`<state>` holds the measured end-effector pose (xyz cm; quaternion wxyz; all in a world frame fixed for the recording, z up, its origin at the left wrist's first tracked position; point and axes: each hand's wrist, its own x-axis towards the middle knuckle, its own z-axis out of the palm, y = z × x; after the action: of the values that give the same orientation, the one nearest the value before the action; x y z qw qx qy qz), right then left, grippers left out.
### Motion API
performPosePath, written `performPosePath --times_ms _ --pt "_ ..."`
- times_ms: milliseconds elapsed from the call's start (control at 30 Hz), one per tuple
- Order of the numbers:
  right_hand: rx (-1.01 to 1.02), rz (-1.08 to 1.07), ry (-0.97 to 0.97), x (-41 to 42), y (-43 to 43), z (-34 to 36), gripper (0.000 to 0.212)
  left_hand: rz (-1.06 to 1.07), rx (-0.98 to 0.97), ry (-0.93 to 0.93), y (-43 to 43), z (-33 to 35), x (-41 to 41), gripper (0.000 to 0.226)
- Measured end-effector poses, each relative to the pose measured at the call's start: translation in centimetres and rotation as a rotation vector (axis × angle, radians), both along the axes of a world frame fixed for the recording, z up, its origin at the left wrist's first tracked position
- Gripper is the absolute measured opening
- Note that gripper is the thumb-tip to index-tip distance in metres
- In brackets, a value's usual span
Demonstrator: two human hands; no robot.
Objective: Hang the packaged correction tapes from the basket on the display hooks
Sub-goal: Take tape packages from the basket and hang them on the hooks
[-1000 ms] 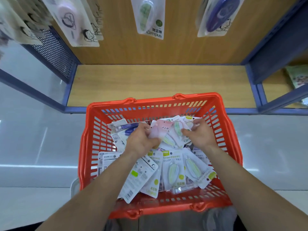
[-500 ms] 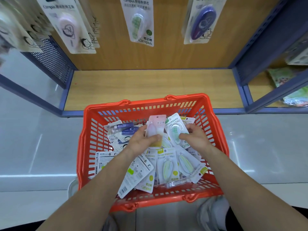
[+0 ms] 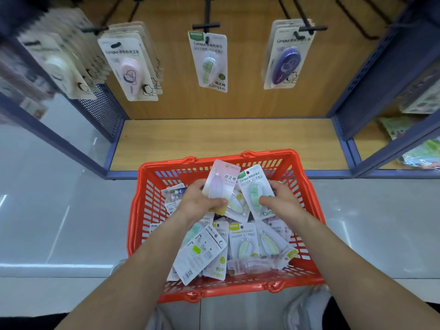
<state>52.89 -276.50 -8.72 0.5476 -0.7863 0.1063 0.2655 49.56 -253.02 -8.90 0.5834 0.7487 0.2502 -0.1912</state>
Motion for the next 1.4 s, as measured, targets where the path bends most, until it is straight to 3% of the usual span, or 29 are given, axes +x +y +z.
performPosePath --times_ms 200,367,500,600,733,867,1200,1400 --pt "0.113 -0.023 -0.049 -1.1 0.3 4.1 0.019 0.017 0.012 -0.096 1.4 5.5 -1.1 0.071" --pt "0.258 0.145 -0.013 -2.1 2.0 9.3 0.022 -0.024 -0.043 -0.119 2.8 12.6 -3.6 0.059" --pt "0.440 0.266 0.094 -4.0 2.6 13.9 0.037 0.005 -0.137 -0.166 3.0 18.3 -6.2 0.057" --pt "0.418 0.397 0.064 -5.8 2.1 16.7 0.035 0.054 -0.162 -0.230 2.2 20.6 -8.2 0.056" --pt "0.382 0.336 -0.052 -7.3 0.8 18.8 0.027 0.216 -0.198 -0.281 1.4 20.6 -9.4 0.062" --pt "0.422 0.122 -0.107 -6.7 0.5 18.6 0.025 0.323 -0.181 -0.295 1.7 19.5 -9.1 0.049" --pt "0.530 -0.047 -0.110 -4.8 1.5 17.8 0.023 0.367 -0.177 -0.305 1.6 17.8 -6.8 0.039" --pt "0.509 0.011 -0.038 -3.9 3.1 16.6 0.026 0.303 -0.274 -0.362 -0.2 17.8 -5.5 0.030"
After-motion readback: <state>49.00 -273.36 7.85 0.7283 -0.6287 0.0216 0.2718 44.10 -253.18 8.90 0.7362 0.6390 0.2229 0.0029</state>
